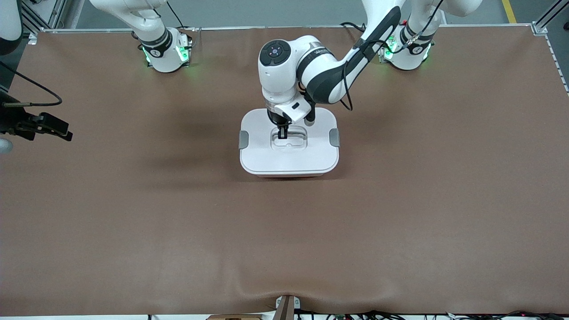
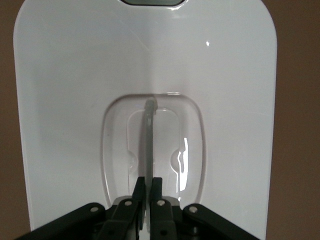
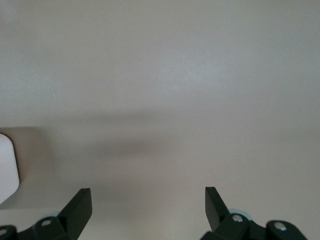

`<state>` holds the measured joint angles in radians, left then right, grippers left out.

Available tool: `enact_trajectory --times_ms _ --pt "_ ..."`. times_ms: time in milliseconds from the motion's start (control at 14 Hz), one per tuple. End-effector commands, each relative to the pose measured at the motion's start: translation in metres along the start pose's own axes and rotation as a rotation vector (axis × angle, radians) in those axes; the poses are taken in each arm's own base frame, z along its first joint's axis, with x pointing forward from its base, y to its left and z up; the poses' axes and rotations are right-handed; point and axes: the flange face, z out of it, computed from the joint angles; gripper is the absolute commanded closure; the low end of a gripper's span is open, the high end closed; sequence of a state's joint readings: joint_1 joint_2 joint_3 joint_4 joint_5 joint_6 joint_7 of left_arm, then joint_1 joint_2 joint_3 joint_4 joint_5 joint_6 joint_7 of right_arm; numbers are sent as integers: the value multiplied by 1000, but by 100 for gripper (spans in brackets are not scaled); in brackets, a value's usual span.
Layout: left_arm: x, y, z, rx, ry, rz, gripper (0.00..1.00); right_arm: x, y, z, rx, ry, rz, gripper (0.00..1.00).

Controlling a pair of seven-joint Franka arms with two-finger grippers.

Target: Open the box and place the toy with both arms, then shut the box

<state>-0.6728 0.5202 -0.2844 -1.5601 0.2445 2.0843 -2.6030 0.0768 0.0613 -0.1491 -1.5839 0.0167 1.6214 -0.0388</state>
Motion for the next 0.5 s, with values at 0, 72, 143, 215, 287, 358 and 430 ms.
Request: enact_trajectory --times_ms 0,72,143,215,287,358,430 --pt "-5 -10 8 -1 24 -6 100 1 -2 4 2 -2 0 0" --pt "-4 -9 8 0 24 -8 100 1 -3 2 2 1 -1 0" --pt "-3 -6 7 -2 23 1 86 1 -3 1 3 2 -1 0" --pt "-1 -1 4 -6 19 -2 30 1 -1 1 3 4 2 0" --pt "2 4 -3 -18 12 -5 2 1 -1 -1 5 9 4 0" --pt "3 8 -9 -27 5 17 0 0 0 -2 8 10 19 0" --pt "6 10 -20 -36 0 47 0 0 0 -2 22 11 20 0"
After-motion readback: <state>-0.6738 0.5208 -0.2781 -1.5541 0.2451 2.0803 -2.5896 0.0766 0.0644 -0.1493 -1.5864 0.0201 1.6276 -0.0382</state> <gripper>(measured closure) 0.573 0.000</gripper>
